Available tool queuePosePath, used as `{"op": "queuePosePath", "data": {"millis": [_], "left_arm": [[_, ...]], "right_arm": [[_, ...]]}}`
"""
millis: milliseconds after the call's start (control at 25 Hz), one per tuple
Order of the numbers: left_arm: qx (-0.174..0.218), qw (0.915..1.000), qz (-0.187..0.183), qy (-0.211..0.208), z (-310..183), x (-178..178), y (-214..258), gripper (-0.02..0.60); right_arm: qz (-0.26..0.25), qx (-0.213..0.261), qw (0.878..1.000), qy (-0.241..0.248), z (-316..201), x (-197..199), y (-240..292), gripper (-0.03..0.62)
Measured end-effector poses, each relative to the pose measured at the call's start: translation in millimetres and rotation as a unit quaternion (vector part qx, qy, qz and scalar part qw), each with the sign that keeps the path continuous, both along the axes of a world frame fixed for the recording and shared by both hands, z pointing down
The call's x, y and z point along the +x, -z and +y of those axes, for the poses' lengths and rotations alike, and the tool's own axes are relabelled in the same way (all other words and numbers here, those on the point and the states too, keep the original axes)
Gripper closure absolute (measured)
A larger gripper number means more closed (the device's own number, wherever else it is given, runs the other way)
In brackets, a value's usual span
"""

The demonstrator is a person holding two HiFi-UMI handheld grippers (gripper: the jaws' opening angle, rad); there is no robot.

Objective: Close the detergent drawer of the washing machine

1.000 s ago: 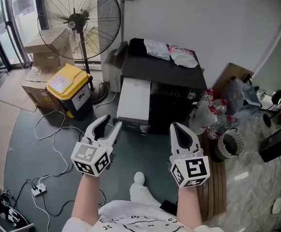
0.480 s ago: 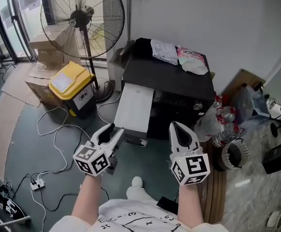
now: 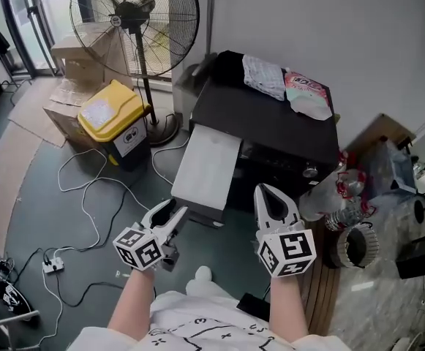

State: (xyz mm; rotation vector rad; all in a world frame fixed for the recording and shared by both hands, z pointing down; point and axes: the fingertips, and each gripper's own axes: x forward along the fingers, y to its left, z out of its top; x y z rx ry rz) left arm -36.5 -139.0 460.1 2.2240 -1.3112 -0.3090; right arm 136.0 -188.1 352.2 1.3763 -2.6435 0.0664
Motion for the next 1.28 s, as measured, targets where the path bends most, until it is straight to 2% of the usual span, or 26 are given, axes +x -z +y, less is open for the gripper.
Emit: {"op": "queuePosePath", "data": {"millis": [200,400,760,920,1120,1280], "left_arm": [[-0.019,0.9997,0.015,-0.001,3.7,0.9,-22.3,0.38],[-0.037,0.998,0.052,-0.001,11.9,-0.1,-40.6,0.38],[-0.07,0.9939,0.084,-0.012,15.4,-0.4,-80.8,0.38],[-0.091,0.9899,0.106,-0.026,18.0,1.3,-99.3,0.373],[-0.119,0.9827,0.135,-0.043,16.1,6.0,-122.5,0.334],[-0.126,0.9783,0.156,-0.053,12.8,9.8,-136.6,0.312]], "right_arm": [[0.0,-0.019,1.0,0.013,-11.0,-4.9,-16.3,0.594],[0.01,-0.038,0.999,0.023,-6.9,-9.8,-34.3,0.594],[0.02,-0.073,0.997,0.019,3.1,-19.2,-63.5,0.594],[0.027,-0.081,0.996,0.011,8.7,-25.2,-69.6,0.594],[0.04,-0.084,0.996,0.0,11.5,-26.4,-73.8,0.594],[0.047,-0.087,0.995,-0.009,15.3,-22.6,-80.5,0.594]]}}
